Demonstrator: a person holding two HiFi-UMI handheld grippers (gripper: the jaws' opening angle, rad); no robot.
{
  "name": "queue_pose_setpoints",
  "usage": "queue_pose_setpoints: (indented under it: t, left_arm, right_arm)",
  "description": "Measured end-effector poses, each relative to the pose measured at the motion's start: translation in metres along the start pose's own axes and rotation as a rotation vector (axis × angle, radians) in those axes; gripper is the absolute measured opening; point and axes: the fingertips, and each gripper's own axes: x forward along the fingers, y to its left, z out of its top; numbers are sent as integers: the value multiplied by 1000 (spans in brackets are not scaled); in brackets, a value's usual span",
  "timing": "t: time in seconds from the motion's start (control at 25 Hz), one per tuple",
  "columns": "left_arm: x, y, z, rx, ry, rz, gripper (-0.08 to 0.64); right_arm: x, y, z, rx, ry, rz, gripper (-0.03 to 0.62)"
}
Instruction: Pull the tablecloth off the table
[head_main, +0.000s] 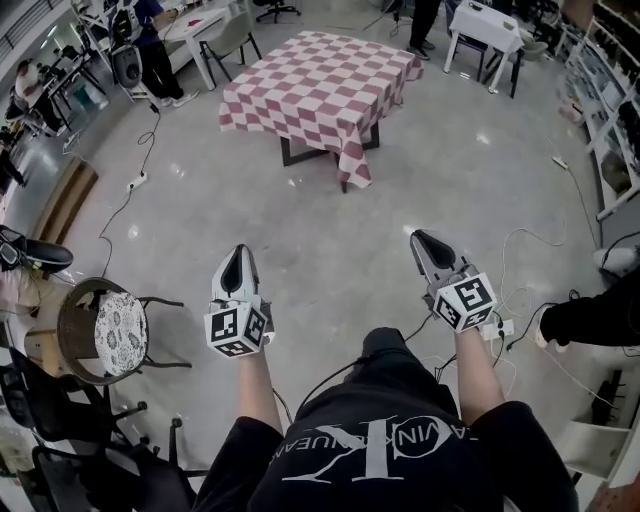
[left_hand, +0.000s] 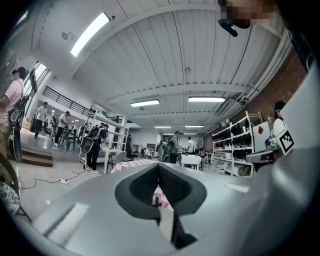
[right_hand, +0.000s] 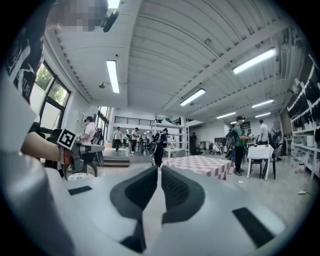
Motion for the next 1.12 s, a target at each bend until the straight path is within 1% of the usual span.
queue_pose_setpoints:
  t: [0.2,0.32,0.52,0.76,0.96,1.12]
  left_arm:
    - [36,9,-8,-9,14,-19,12]
    - [67,14,-13,-13,15,-29,12]
    - [135,32,-14,-33,19,-28,12]
    - [227,55,0,-30,-4,-43,12]
    - [296,72,4,-32,-19,-39,12]
    - [335,79,-1,-29,-15,-50,12]
  right_arm:
    - [36,-14,-6,5,21,12,14]
    - [61,-34,-9,14,16,8,12]
    - [119,-77,-4,41,-6,-6,14]
    - [198,-126,7,36,-23,-12,14]
    - [253,-157,7,23,-18,-1,14]
    - [289,-175,2,29,-8,4,14]
